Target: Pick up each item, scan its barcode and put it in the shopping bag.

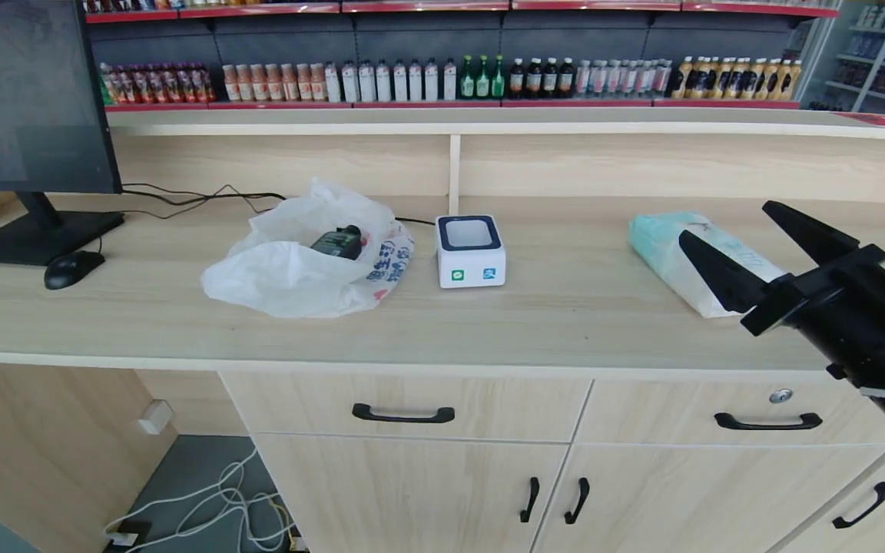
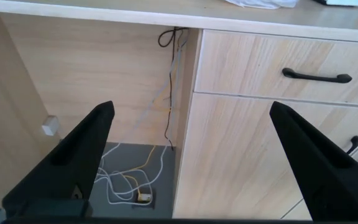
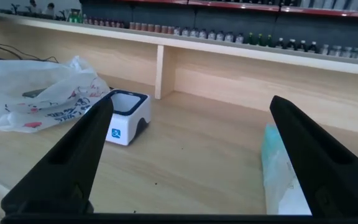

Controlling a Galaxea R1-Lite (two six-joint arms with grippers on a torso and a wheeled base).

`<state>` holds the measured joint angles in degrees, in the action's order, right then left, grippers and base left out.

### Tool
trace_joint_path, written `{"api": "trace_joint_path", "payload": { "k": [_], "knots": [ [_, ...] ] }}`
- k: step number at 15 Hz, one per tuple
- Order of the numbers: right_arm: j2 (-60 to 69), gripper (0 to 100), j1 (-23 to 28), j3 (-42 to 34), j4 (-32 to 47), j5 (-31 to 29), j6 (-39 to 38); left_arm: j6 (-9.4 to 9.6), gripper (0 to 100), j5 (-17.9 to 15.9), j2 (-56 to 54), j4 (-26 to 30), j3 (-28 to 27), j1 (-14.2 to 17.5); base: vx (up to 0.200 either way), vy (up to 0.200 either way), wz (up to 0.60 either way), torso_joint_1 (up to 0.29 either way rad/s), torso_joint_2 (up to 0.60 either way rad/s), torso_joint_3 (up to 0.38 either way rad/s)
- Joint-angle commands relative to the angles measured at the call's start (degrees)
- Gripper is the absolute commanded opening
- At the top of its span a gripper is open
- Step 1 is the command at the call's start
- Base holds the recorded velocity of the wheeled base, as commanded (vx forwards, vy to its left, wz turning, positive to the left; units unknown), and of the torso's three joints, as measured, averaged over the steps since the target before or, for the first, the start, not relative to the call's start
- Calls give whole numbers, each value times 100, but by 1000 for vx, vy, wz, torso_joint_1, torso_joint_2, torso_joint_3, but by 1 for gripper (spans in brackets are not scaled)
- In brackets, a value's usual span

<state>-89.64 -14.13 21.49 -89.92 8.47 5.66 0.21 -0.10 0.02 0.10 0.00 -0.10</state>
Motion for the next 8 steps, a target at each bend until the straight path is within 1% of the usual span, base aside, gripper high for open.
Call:
{"api": "trace_joint_path", "payload": {
  "k": [1, 5, 8],
  "knots": [
    [-10, 100, 15, 4, -8, -3, 6, 6, 100, 1, -2, -1, 0, 1, 0, -200, 0, 2, 2, 7],
    [-27, 100, 42, 4, -8, -3, 6, 6, 100, 1, -2, -1, 0, 1, 0, -200, 0, 7, 2, 5],
    [-71, 100, 59, -31, -8, -3, 14, 6, 100, 1, -2, -1, 0, 1, 200, -200, 0, -2, 7, 2]
  ]
}}
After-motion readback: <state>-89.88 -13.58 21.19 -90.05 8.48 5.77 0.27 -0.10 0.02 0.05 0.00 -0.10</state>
